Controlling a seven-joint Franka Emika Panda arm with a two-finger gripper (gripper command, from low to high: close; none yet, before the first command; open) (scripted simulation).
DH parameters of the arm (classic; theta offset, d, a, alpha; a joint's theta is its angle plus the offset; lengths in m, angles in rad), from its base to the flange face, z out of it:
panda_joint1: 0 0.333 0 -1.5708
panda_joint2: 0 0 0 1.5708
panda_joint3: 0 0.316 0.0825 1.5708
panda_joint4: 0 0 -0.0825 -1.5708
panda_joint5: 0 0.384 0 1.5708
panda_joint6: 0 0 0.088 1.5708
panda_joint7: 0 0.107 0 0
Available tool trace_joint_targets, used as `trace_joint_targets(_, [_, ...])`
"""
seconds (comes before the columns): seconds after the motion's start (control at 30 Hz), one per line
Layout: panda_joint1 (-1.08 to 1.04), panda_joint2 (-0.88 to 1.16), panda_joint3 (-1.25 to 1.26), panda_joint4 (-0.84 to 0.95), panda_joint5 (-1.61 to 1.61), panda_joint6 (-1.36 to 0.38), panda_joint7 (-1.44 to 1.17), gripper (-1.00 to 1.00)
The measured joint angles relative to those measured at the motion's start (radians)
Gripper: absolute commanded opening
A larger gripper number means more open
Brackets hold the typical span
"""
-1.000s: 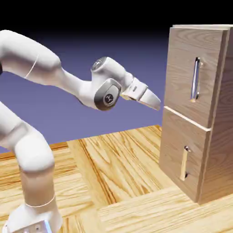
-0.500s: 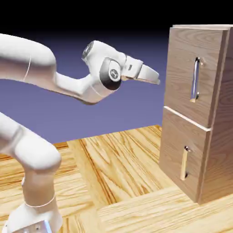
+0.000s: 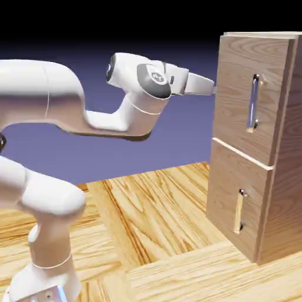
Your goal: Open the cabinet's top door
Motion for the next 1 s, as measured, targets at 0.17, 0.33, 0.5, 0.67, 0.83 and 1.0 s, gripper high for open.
trace_joint_targets(0.17, [0.094, -0.041, -0.095, 0.045, -0.217, -0.016, 0.145, 1.0])
trace_joint_targets(0.33, [0.187, -0.082, -0.19, 0.09, -0.435, -0.032, 0.29, 1.0])
trace_joint_targets(0.5, [0.281, -0.123, -0.285, 0.135, -0.652, -0.049, 0.435, 1.0])
trace_joint_targets(0.67, [0.374, -0.165, -0.38, 0.18, -0.87, -0.065, 0.581, 1.0])
trace_joint_targets(0.83, [0.501, -0.152, -0.458, 0.274, -0.925, -0.079, 0.605, 1.0])
trace_joint_targets(1.0, [0.537, -0.136, -0.47, 0.29, -0.926, -0.124, 0.613, -1.0])
